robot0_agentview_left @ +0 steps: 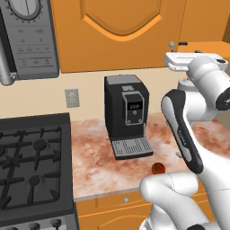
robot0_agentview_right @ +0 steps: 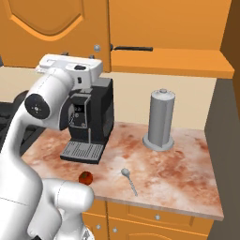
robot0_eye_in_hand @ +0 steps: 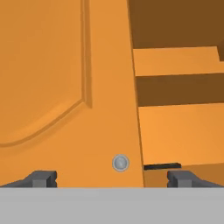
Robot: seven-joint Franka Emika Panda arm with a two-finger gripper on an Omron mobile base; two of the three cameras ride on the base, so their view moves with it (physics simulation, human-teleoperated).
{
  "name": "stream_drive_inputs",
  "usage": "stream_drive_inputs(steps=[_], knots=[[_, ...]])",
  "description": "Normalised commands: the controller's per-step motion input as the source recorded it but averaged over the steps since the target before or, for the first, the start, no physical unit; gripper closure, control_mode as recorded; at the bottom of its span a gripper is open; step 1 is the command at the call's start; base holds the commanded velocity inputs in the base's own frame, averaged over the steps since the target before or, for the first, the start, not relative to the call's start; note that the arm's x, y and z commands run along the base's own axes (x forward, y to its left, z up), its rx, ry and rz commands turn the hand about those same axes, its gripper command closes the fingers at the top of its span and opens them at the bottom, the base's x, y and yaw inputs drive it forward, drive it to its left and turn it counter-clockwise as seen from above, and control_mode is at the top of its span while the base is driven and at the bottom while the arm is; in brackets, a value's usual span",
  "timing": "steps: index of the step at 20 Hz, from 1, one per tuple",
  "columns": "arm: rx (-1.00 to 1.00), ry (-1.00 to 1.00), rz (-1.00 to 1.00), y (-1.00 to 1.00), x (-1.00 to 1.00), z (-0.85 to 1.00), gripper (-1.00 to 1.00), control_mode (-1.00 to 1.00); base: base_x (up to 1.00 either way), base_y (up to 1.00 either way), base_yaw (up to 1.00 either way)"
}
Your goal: Pick the pan from the cabinet and place it on the stove. Then turn on the stove burner for the pan.
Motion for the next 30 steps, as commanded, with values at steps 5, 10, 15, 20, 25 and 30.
stream_drive_inputs(steps=[5, 10, 15, 20, 25, 30], knots=[[-0.03, -0.02, 0.00, 0.00, 0.24, 0.06, -1.00, -1.00, 0.00, 0.00, 0.00], [-0.01, 0.00, 0.00, -0.11, 0.25, 0.00, -1.00, -1.00, 0.00, 0.00, 0.00], [-0.01, 0.00, 0.00, -0.08, 0.28, 0.00, -1.00, -1.00, 0.00, 0.00, 0.00], [-0.02, 0.00, 0.00, -0.01, 0.25, 0.00, -1.00, -1.00, 0.00, 0.00, 0.00], [-0.03, -0.02, 0.00, 0.00, 0.21, 0.00, -1.00, -1.00, 0.00, 0.00, 0.00], [-0.03, -0.05, 0.00, 0.00, 0.17, -0.04, -1.00, -1.00, 0.00, 0.00, 0.00]])
